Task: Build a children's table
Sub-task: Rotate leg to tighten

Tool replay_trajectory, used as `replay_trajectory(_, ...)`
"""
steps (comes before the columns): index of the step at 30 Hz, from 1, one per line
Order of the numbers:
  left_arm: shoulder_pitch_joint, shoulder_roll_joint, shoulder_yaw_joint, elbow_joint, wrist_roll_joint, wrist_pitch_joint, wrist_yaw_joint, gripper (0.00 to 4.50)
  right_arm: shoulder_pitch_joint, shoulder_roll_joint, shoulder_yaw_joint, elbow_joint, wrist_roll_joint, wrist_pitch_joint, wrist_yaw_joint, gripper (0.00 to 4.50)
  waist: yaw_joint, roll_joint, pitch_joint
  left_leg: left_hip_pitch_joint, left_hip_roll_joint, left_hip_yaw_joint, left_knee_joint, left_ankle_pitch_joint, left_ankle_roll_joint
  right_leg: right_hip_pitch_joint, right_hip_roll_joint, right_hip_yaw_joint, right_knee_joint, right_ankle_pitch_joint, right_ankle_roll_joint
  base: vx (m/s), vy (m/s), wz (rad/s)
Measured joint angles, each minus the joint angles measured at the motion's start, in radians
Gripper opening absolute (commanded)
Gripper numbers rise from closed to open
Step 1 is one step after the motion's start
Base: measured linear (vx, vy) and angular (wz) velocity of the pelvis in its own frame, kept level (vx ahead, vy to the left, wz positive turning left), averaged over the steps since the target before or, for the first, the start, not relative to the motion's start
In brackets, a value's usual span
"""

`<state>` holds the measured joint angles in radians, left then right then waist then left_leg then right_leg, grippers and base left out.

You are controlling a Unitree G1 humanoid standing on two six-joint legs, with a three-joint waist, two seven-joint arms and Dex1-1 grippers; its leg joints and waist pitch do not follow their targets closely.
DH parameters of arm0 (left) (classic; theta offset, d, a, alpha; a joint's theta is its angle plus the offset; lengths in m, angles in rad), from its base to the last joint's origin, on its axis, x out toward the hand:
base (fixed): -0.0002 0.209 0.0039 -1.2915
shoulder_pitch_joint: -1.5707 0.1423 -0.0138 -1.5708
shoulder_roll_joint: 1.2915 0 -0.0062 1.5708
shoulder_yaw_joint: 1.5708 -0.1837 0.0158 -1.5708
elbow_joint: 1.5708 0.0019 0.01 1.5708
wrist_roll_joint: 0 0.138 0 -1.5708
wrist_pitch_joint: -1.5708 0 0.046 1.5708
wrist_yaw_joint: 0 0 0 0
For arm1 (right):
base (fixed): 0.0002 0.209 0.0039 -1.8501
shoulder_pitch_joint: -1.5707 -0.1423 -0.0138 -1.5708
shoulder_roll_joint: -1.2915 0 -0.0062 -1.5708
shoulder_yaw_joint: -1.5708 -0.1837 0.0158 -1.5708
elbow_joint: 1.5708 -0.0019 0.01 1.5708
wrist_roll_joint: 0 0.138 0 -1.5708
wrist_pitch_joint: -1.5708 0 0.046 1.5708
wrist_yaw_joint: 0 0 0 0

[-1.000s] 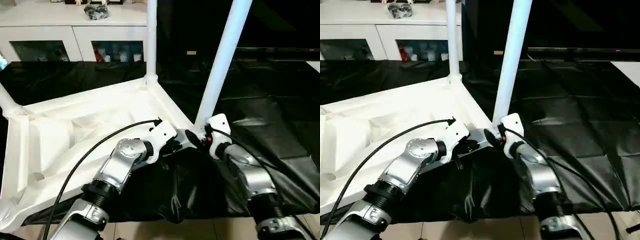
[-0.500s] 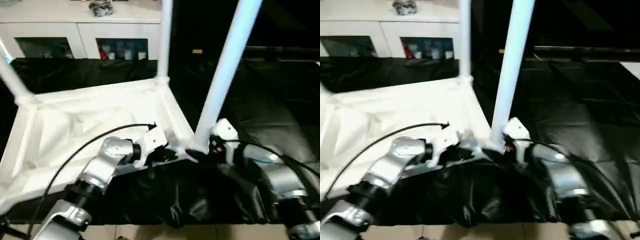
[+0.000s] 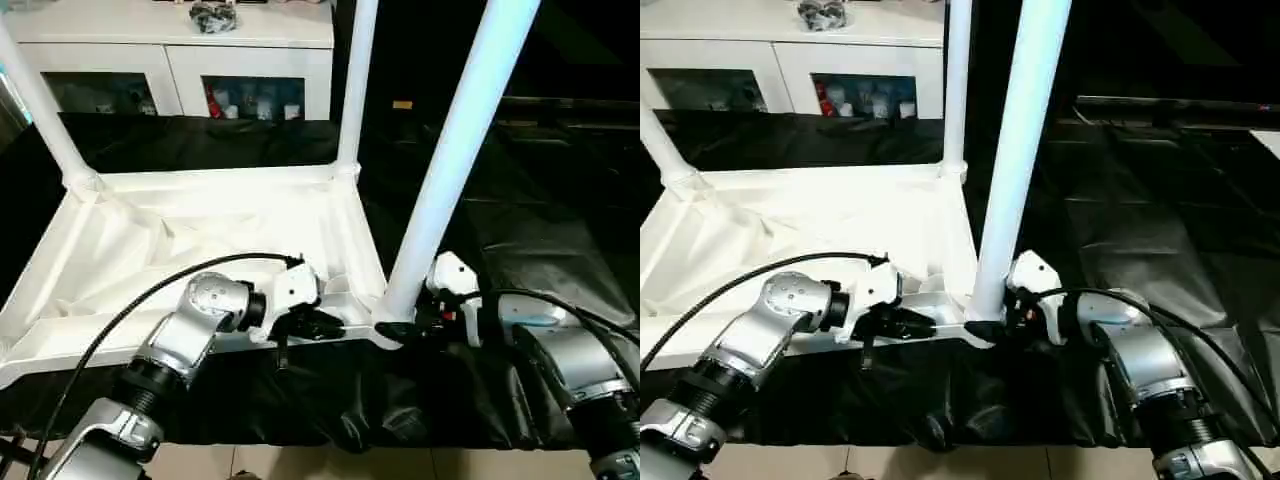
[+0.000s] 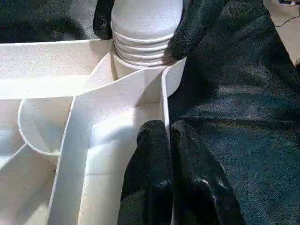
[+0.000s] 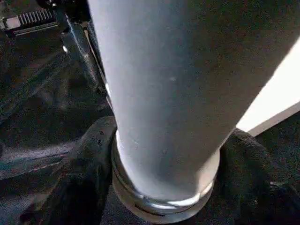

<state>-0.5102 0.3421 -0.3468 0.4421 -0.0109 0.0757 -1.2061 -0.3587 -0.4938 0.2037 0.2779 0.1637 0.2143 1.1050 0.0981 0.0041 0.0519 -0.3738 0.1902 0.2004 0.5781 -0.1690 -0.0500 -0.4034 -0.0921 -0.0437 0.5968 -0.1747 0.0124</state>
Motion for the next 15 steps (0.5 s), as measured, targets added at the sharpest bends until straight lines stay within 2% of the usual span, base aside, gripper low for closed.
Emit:
replay_trajectory(5,0.000,-0.014,0.002,0.003,-0.003,0.013,0.018,0.00,0.008,0.018,-0.003,-0.008,0.000,0.011,-0.016,2.74,0.000,0.000,0.000,0.001,0.000,0.000,0.000,0.000,0.000,0.000,0.000,0.000,0.001,0.000,0.000,0.000,0.000,0.00)
replay_trajectory(8,0.000,-0.037,0.010,0.008,0.009,0.036,0.065,0.00,0.029,0.048,-0.024,-0.015,-0.005,0.027,-0.083,2.74,0.001,-0.002,-0.001,0.003,0.000,0.000,0.000,0.000,0.000,0.002,0.000,0.000,0.002,0.000,0.000,0.000,0.000,0.00)
replay_trajectory(13,-0.030,-0.128,0.041,0.067,0.058,0.090,0.244,0.00,0.037,0.225,-0.113,0.026,-0.050,0.050,-0.412,2.73,-0.014,-0.005,-0.001,0.006,0.000,0.000,0.000,0.000,0.000,0.004,0.000,0.000,-0.001,-0.002,0.004,0.000,0.000,0.00)
replay_trajectory(15,-0.045,-0.171,0.045,0.087,0.079,0.115,0.322,0.00,0.012,0.298,-0.147,0.060,-0.064,0.071,-0.560,2.73,-0.024,-0.005,-0.001,0.007,-0.002,-0.002,0.000,0.000,0.000,0.003,-0.001,0.000,-0.005,-0.003,0.004,0.000,0.000,0.00)
